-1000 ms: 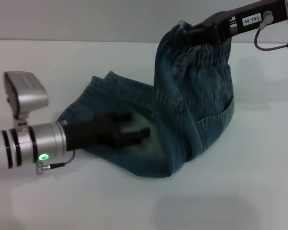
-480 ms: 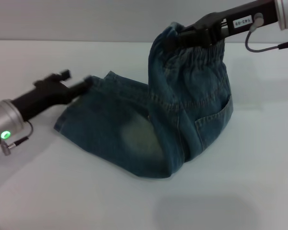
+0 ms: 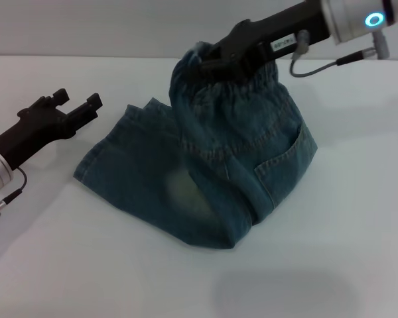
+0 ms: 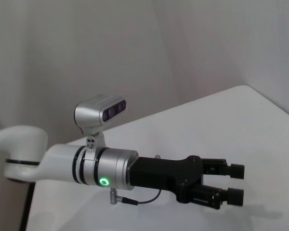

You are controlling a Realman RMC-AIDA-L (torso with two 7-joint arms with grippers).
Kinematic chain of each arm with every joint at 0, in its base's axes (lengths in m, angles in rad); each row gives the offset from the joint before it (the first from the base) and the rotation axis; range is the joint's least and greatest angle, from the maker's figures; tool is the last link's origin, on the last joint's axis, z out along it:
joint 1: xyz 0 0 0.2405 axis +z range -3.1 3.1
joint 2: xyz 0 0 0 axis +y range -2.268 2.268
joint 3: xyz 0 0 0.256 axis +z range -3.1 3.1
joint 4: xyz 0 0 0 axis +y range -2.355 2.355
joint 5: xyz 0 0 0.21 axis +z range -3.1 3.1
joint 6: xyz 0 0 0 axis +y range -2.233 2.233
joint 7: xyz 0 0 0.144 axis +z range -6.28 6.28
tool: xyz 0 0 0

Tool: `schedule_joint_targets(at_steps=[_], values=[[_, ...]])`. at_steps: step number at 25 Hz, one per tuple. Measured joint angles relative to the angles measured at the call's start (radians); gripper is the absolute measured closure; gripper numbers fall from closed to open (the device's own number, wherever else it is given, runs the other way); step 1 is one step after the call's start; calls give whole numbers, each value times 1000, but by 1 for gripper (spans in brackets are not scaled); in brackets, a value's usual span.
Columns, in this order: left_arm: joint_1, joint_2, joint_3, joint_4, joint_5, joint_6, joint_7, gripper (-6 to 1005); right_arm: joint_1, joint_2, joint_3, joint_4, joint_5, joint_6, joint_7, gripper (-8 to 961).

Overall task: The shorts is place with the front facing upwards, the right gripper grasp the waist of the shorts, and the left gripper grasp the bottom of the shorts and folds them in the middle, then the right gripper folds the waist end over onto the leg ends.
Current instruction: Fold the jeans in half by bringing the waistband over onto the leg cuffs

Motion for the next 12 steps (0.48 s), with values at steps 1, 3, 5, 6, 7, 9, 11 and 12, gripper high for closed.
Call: schedule_joint_targets(at_steps=[1, 3, 5, 6, 7, 9, 11, 12], values=[[2, -1, 1, 0, 0, 1, 2, 166, 4, 1, -8, 0, 0, 12, -8, 900], [4, -2, 2, -7, -1, 10, 3, 166, 15, 2, -29, 0, -1, 42, -20, 896], [5, -2, 0, -18, -2, 20, 4, 166, 21, 3, -47, 1, -1, 68, -32, 893], [5, -2, -1, -21, -2, 23, 4, 166, 23, 4, -55, 1, -1, 80, -45, 891], [6, -2, -1, -23, -3, 27, 4, 166, 25, 7, -59, 1, 0, 90, -65, 889], [9, -2, -1, -25, -3, 30, 4, 166, 32, 20, -63, 2, 2, 108, -115, 885], [12, -2, -2, -27, -3, 31, 5, 166, 35, 24, -64, 5, 2, 113, -128, 881], [12, -2, -3, -30, -4, 31, 7, 166, 39, 26, -66, 11, 2, 117, -138, 879]])
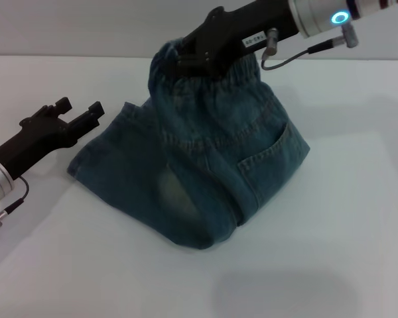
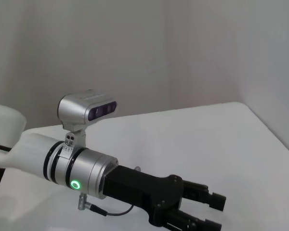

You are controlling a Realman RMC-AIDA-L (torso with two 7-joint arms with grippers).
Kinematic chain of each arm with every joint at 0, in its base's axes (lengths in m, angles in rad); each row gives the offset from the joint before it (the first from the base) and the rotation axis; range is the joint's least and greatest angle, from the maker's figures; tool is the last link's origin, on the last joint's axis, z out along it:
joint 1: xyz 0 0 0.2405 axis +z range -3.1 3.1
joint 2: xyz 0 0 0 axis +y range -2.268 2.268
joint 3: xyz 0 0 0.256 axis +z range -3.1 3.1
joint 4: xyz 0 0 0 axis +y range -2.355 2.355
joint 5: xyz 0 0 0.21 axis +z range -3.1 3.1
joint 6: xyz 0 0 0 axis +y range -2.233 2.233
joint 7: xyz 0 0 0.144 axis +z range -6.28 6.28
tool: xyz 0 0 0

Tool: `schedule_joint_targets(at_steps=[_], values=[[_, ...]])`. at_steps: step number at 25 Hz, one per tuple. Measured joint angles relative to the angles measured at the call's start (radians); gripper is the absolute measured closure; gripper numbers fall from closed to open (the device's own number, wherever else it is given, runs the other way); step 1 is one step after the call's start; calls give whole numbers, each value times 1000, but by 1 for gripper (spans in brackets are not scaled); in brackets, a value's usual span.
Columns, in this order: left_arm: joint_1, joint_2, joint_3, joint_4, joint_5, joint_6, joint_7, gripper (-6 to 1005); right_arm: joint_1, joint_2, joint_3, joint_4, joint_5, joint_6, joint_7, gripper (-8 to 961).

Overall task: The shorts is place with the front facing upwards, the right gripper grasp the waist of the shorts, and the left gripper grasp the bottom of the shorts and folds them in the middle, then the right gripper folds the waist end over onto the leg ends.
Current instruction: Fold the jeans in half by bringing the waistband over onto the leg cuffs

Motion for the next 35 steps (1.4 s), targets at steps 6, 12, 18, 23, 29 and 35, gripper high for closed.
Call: schedule_joint_targets(at_steps=[6, 12, 18, 23, 29, 35], values=[[6, 0, -7, -54, -85, 12, 88, 166, 14, 10, -48, 32, 1, 44, -28, 867], [25, -2, -7, -90, -232, 44, 204, 166, 16, 16, -88, 34, 1, 68, -28, 856], [27, -2, -7, -173, -406, 162, 376, 166, 17, 16, -89, 34, 1, 69, -28, 844], [24, -2, -5, -204, -443, 207, 438, 166, 24, 20, -90, 32, 2, 67, -29, 834], [10, -1, -1, -235, -441, 201, 468, 166, 31, 29, -90, 26, 3, 73, -30, 823], [7, -2, 0, -244, -438, 197, 482, 166, 32, 34, -90, 26, 4, 85, -40, 811]])
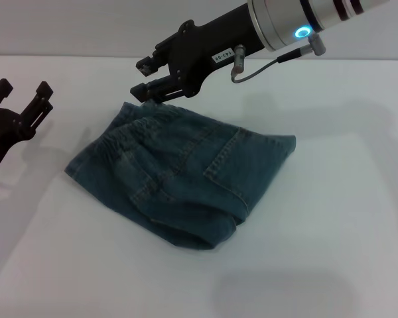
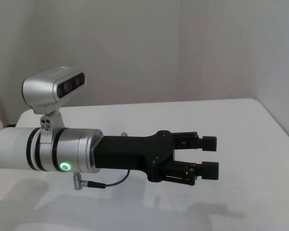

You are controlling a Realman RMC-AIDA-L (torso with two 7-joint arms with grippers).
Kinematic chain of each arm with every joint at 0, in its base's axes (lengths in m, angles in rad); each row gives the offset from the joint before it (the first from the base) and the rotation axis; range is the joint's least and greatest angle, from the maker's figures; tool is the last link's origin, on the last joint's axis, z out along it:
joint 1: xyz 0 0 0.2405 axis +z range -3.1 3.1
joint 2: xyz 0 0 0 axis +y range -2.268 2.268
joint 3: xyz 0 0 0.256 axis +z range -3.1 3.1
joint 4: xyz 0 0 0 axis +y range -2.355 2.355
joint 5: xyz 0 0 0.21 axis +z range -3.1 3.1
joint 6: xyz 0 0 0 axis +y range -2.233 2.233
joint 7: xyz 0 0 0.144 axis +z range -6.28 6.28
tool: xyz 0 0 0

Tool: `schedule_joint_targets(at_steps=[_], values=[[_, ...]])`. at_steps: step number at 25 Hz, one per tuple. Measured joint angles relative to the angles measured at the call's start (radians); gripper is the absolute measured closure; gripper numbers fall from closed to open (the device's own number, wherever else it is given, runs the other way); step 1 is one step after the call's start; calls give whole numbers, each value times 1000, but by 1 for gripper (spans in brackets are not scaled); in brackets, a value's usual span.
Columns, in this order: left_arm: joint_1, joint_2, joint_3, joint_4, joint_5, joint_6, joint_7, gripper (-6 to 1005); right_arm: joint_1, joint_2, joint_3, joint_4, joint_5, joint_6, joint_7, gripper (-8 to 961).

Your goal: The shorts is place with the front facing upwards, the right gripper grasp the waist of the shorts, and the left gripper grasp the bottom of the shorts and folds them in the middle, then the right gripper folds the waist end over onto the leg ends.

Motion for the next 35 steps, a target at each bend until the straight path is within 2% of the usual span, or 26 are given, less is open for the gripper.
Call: schedule_joint_targets(at_steps=[3, 7, 13, 18, 26, 35], values=[[-1, 0, 0, 0, 1, -3, 0, 166, 0, 2, 0, 0, 0, 0, -5, 556], [-2, 0, 0, -1, 2, -5, 0, 166, 3, 6, -1, 3, 0, -32, -11, 435], [-22, 2, 0, -26, 6, -11, 2, 166, 2, 10, -1, 30, 1, -119, 5, 434], [-30, 2, 1, -24, 7, -14, 2, 166, -32, 6, 0, 123, 2, -200, 60, 434], [-53, 3, 2, -21, 7, -36, 4, 166, -113, 9, -1, 142, -21, -231, 98, 435], [-65, 1, 2, -23, 4, -37, 19, 166, -142, 9, -2, 182, -115, -236, 142, 435]])
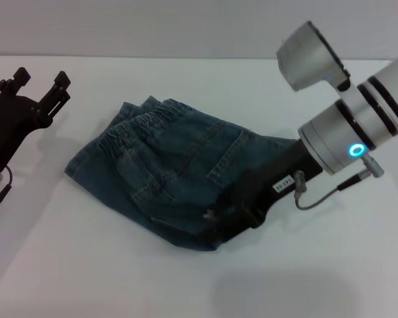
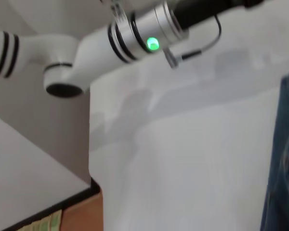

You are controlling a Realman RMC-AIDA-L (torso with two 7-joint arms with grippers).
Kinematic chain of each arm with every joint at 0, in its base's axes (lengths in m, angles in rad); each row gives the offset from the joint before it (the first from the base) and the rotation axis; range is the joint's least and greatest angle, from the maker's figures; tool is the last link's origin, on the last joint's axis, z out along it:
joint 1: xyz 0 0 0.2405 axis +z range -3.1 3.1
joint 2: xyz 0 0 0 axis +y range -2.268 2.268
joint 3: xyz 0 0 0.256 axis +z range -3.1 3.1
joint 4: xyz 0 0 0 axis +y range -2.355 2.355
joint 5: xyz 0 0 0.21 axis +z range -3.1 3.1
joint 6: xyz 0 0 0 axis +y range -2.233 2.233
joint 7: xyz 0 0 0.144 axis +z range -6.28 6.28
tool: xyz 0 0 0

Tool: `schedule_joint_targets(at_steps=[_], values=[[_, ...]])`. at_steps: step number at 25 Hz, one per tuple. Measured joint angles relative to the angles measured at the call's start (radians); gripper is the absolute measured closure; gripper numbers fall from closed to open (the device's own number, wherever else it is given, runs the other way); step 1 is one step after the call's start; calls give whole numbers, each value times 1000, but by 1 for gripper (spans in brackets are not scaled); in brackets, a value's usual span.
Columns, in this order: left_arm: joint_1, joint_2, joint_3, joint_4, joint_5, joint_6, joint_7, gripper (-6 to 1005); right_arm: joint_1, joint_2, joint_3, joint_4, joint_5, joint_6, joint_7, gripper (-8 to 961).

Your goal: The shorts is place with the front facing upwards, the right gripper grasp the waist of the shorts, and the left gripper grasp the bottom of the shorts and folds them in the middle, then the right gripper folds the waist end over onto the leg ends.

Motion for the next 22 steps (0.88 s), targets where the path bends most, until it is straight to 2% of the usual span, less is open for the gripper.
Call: schedule_joint_targets(at_steps=[8, 22], values=[[0, 0, 0, -3, -1, 0, -3, 166, -12, 3, -1, 68, -53, 46, 2, 434], [0, -1, 0, -16, 3, 4, -10, 166, -48, 0, 11, 51, -55, 204, 20, 434]])
